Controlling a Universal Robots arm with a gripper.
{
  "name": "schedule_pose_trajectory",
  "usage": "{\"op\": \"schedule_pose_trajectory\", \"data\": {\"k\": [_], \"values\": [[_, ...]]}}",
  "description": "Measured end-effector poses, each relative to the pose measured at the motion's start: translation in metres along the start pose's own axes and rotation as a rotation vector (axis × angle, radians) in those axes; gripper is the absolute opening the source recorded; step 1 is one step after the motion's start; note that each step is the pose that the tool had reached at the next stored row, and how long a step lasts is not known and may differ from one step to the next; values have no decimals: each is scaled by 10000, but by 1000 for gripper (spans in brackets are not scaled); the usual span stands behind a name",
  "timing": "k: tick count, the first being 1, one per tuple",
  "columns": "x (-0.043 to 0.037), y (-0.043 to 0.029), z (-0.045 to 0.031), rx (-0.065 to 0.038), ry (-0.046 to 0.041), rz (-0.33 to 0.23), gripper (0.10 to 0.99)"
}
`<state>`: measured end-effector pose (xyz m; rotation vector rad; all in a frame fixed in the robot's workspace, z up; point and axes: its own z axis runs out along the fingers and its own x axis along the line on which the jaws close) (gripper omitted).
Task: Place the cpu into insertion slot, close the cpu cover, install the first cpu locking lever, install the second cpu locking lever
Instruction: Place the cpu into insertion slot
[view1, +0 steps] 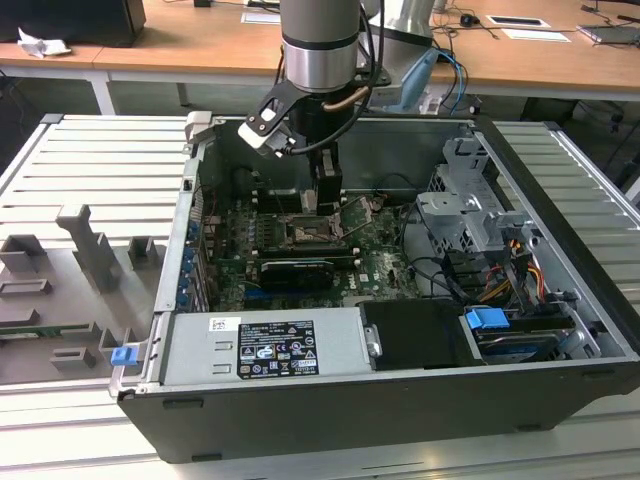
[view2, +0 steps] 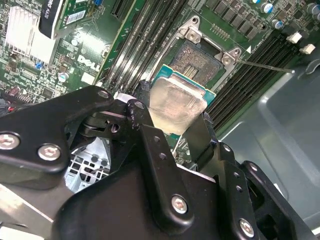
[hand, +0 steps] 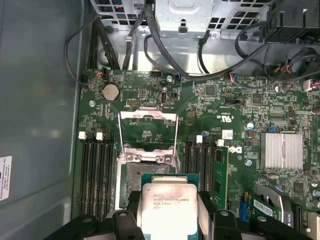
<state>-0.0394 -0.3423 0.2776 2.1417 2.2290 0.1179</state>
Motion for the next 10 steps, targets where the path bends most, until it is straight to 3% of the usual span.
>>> {"op": "schedule_pose_trajectory", "data": {"k": [10], "values": [[1, -11, 46, -1, -2, -2, 529]]}}
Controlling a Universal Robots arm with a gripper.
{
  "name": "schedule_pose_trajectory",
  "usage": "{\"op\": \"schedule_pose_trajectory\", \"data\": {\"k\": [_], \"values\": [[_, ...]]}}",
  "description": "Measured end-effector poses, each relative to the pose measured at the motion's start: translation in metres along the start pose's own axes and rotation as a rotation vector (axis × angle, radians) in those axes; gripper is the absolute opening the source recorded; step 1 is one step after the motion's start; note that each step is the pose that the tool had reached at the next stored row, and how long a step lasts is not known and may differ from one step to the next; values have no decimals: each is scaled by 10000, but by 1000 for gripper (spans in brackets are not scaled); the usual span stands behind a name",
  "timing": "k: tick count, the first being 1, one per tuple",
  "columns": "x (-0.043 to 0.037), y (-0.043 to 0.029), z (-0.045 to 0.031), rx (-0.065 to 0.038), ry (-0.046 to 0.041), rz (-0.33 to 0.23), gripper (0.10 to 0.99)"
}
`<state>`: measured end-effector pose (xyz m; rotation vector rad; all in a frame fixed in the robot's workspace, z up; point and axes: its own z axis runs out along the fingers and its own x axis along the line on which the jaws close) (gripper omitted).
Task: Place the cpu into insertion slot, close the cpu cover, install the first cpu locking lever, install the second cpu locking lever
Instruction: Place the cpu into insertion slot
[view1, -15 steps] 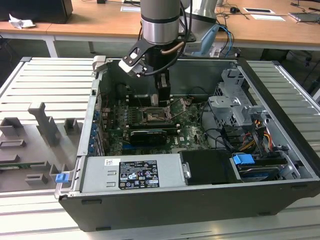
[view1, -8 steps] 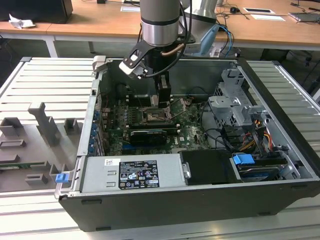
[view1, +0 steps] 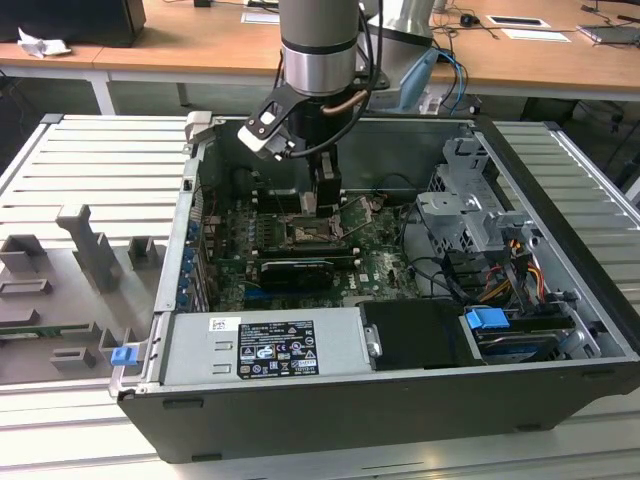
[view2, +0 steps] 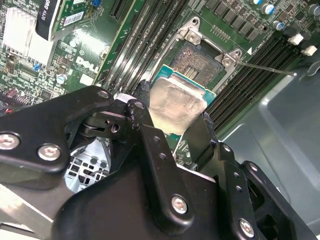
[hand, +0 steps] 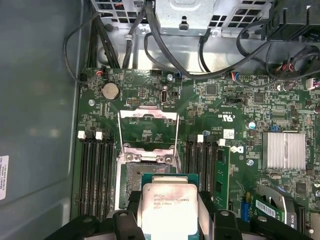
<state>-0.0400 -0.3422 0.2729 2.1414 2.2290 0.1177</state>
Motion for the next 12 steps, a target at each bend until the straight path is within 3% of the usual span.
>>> {"op": "schedule_pose_trajectory", "data": {"k": [6, 12], "values": [[16, -6, 78, -4, -24, 273, 529], [16, -8, 104, -3, -30, 296, 529]]}}
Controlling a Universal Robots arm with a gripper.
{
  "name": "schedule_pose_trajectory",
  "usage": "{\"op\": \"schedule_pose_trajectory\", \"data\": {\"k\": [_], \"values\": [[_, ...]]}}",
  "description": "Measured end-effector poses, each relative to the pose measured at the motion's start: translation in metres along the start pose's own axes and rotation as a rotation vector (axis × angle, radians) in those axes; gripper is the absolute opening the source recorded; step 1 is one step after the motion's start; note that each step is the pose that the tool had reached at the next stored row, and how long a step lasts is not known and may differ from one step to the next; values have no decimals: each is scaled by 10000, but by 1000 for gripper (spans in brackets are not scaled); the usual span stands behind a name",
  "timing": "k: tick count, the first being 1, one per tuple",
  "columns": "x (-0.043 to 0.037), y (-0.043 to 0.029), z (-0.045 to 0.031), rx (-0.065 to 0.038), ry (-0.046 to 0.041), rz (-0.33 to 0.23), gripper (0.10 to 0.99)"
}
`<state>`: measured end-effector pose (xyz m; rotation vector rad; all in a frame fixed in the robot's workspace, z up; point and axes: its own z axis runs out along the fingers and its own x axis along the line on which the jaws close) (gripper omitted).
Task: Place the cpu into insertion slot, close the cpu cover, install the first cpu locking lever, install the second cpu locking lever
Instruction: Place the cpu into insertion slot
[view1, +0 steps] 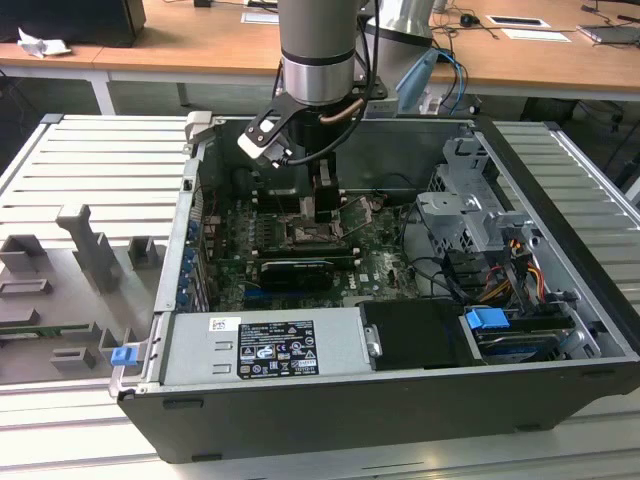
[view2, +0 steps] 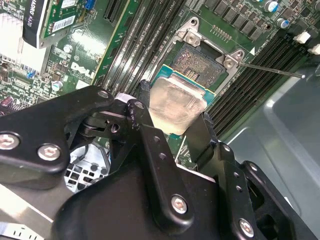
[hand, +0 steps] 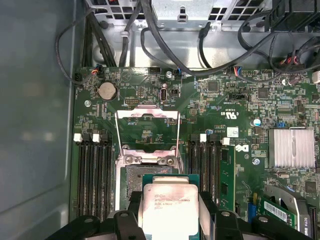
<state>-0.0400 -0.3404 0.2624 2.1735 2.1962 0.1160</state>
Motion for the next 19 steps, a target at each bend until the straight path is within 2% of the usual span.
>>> {"op": "schedule_pose_trajectory", "data": {"k": [19], "values": [[-1, -4, 41, -1, 2, 0, 529]]}}
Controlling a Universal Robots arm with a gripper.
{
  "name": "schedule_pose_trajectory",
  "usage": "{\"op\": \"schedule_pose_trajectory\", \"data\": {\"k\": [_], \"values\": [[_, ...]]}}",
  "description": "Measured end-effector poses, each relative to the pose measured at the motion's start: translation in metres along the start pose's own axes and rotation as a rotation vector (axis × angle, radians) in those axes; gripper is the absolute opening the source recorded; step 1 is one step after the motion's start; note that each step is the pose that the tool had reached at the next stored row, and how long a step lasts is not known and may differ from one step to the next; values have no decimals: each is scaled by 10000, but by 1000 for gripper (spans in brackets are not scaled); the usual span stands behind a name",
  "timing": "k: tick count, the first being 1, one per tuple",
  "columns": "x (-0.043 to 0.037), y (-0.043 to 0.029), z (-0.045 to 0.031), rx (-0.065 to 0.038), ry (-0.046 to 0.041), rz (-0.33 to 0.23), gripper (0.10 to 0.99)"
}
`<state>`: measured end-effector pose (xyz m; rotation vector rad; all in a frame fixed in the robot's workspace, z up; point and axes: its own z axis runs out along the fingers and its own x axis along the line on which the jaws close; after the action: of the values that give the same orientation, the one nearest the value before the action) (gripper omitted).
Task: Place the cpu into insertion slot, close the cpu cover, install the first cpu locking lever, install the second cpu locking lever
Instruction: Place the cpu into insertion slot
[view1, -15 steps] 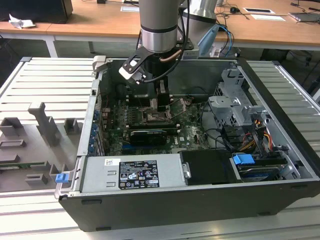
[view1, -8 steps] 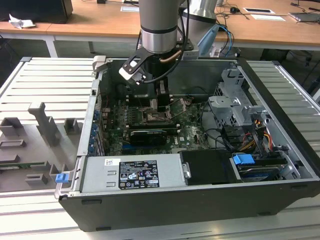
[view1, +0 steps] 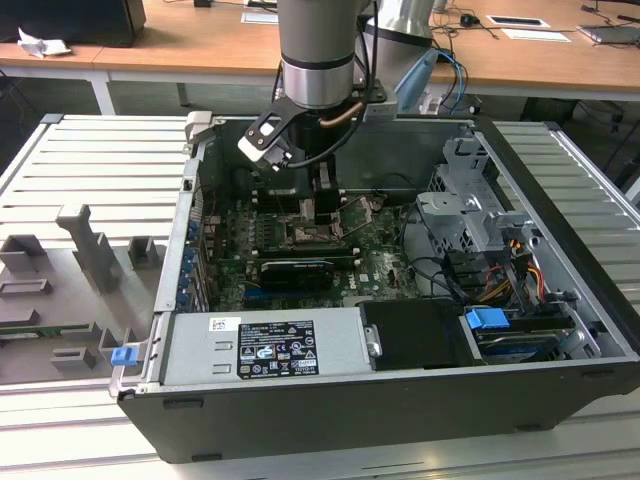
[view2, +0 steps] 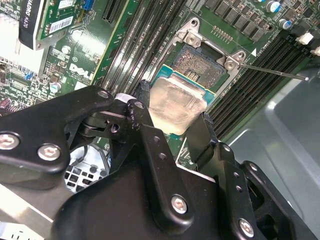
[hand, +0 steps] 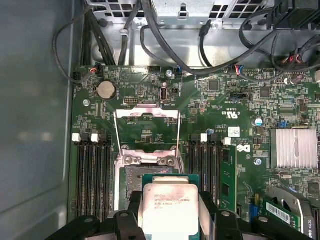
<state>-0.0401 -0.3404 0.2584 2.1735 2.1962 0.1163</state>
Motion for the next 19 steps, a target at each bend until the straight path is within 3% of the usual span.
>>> {"op": "schedule_pose_trajectory", "data": {"k": [19], "values": [[-1, -8, 43, 0, 1, 0, 529]]}}
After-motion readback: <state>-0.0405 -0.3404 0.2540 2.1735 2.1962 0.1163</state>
